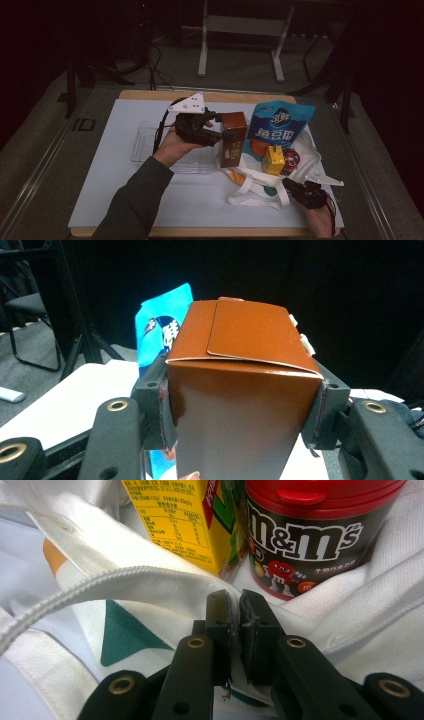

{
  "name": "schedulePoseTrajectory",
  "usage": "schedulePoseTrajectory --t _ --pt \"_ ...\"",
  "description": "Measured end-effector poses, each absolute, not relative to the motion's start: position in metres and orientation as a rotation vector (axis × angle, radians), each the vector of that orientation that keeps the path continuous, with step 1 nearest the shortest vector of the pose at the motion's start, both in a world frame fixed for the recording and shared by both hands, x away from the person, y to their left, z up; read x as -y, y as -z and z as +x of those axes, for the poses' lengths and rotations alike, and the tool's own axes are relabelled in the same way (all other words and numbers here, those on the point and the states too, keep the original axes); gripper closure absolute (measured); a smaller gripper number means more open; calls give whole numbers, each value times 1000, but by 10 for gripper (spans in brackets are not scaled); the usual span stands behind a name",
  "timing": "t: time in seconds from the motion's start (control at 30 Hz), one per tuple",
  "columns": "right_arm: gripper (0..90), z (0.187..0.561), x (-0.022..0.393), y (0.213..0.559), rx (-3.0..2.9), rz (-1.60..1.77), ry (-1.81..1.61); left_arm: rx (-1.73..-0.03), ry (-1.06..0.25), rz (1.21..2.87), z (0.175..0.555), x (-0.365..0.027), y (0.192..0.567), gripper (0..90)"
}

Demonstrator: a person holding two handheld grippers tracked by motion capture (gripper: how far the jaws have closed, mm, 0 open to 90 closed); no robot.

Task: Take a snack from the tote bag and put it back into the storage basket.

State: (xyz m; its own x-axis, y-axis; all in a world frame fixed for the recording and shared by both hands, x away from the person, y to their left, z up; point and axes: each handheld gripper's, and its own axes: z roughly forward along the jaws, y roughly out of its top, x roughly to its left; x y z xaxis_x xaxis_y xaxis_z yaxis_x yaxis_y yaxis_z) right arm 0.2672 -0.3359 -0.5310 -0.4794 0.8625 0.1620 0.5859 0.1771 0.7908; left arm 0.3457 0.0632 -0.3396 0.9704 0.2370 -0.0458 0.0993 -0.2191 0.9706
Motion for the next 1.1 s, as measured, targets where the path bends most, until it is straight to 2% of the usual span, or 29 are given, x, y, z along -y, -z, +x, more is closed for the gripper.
schedulePoseTrajectory --t 0.6,1.1 --pt "832 267 336 531 -2134 1382 -1207 -311 -196 1787 351 -104 341 430" --pt "831 267 336 531 -2132 1384 -1205 -361 -197 1769 367 -144 355 430"
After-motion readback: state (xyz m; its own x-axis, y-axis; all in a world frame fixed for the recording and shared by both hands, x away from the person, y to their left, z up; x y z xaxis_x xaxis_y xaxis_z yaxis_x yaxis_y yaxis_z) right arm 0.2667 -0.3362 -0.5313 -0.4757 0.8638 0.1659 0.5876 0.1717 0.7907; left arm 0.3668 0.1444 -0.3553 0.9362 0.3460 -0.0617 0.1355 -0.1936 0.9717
